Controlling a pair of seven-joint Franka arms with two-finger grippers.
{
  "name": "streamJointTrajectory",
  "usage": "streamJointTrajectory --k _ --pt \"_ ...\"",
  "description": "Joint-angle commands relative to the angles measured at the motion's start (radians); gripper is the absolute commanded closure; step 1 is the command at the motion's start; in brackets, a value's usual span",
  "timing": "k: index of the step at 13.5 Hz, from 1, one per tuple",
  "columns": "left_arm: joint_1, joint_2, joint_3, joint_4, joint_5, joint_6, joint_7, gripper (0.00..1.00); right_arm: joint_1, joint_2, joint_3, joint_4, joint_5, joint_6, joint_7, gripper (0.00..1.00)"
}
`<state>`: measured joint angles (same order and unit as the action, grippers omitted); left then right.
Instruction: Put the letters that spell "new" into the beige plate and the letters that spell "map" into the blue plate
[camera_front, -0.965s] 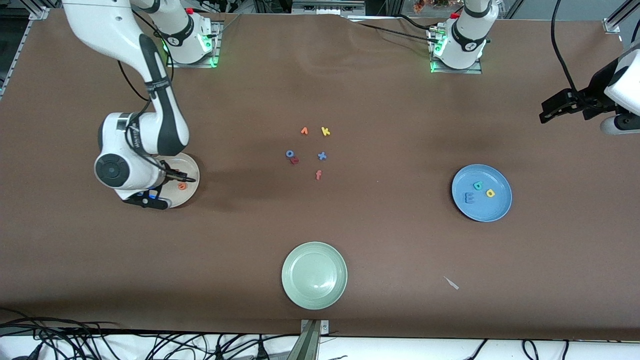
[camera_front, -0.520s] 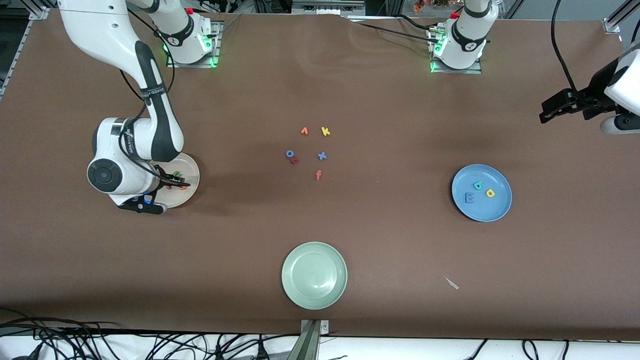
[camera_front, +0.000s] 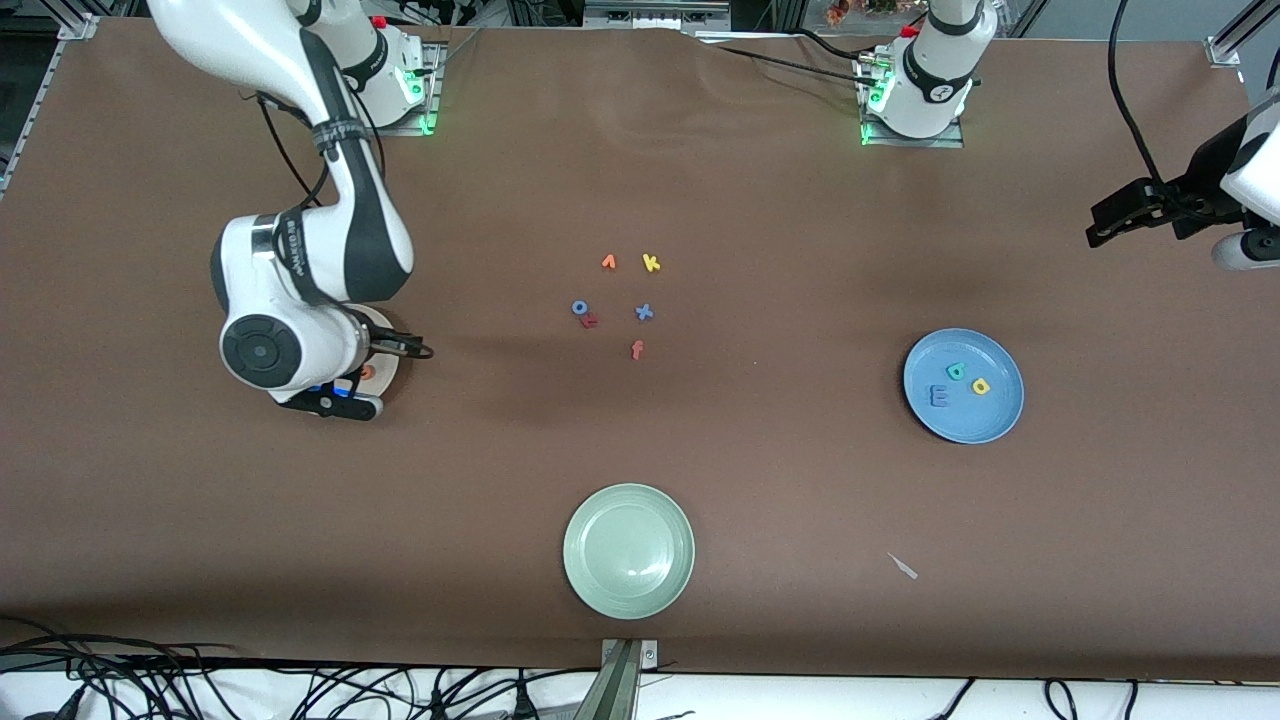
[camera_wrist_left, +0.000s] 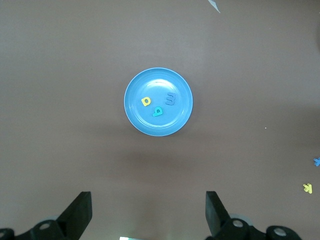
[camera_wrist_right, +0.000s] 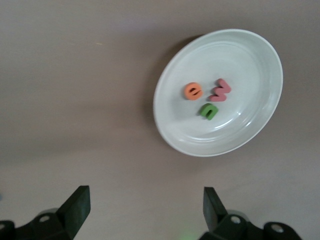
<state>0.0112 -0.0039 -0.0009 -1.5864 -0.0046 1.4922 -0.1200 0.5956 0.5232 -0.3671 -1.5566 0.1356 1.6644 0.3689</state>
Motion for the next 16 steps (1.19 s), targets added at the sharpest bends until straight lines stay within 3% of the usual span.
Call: streamJointTrajectory --k 1,3,6,10,13,16 --pt "0.039 0.013 -0.004 0.036 -0.015 -0.029 -0.007 0.00 0.021 -0.041 -0.001 0.016 0.006 -0.028 0.016 0.00" --pt "0.044 0.013 -0.004 0.034 -0.015 -0.029 -0.007 0.00 0.001 -0.080 0.042 0.010 0.001 -0.023 0.009 0.00" --pt "0.043 0.013 -0.011 0.036 -0.015 -0.029 -0.006 0.00 -0.222 -0.214 0.256 -0.040 -0.042 -0.028 -0.089 0.00" --pt "0.039 0.010 -0.016 0.034 -0.015 -0.049 -0.006 0.00 -0.327 -0.386 0.281 -0.120 -0.080 -0.049 -0.229 0.00" --pt "0.030 0.007 -0.025 0.036 -0.015 -0.078 -0.004 0.00 -0.393 -0.460 0.338 -0.103 -0.160 -0.139 -0.289 0.00" --pt "0.030 0.009 -0.027 0.036 -0.014 -0.076 -0.004 0.00 -0.437 -0.502 0.341 -0.057 -0.154 -0.141 -0.289 0.00"
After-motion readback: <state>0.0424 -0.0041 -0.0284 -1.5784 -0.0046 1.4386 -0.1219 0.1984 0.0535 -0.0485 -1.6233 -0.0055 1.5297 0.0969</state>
